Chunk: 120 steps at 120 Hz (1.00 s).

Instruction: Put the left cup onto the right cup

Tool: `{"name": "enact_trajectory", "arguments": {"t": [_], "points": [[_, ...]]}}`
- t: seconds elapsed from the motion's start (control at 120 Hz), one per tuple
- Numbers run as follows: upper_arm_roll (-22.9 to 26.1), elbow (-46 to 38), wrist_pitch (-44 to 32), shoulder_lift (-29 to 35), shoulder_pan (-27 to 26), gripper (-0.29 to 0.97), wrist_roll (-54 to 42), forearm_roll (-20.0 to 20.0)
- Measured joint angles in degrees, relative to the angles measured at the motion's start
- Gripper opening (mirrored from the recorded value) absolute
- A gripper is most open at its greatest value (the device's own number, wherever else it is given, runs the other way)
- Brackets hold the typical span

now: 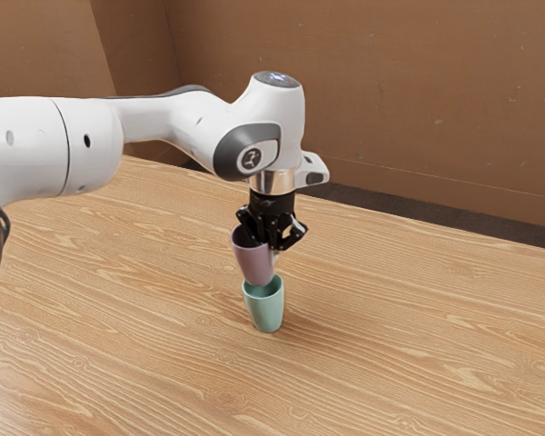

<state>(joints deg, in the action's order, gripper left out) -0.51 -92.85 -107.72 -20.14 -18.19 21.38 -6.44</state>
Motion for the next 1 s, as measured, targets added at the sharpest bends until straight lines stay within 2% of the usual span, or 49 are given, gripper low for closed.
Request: {"name": "enact_trajectory", "arguments": {"t": [1.0], "points": [[0.09,-0.32,-0.98,-1.65,-0.22,-0.1,0.45,0.77]]}}
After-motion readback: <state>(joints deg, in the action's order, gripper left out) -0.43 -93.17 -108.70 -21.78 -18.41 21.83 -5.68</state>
